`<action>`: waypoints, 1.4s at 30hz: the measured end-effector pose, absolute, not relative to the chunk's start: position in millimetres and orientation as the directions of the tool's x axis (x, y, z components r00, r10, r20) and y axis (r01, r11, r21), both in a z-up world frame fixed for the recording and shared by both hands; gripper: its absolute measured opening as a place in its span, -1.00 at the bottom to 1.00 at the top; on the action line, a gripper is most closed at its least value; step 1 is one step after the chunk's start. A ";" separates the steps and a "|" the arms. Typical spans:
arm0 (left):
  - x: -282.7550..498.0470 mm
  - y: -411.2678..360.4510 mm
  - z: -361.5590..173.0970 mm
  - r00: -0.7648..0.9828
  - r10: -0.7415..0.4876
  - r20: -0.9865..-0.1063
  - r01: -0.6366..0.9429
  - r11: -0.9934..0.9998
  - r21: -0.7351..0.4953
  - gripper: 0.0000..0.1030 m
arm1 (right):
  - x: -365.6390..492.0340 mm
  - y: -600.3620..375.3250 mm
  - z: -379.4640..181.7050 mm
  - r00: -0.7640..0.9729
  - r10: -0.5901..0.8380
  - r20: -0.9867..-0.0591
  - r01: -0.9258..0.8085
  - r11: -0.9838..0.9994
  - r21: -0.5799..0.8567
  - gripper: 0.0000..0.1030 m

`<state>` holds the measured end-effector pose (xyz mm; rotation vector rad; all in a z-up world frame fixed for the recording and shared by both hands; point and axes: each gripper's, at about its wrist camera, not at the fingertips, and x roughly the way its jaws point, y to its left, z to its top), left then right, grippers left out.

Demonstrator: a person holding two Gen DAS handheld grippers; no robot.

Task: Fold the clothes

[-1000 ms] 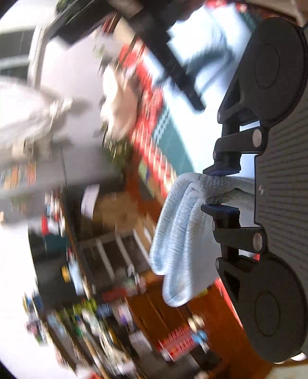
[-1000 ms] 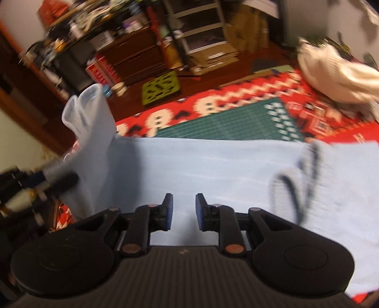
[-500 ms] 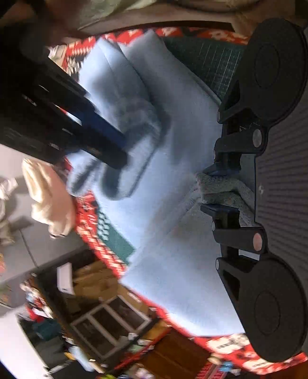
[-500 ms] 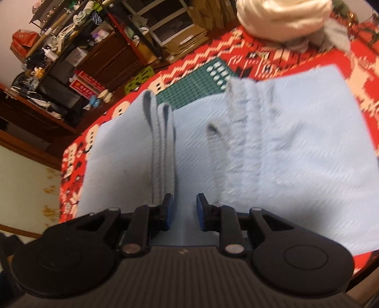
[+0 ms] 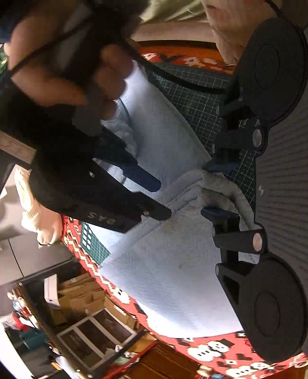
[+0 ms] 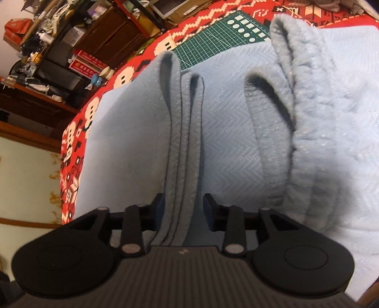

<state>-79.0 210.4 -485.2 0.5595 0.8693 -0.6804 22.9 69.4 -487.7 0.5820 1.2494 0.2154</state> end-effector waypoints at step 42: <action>-30.5 224.9 -471.2 0.331 -0.353 -0.875 0.535 0.834 -0.134 -0.23 | 140.5 65.6 -481.4 0.409 0.515 -0.753 0.106 0.793 0.599 -0.68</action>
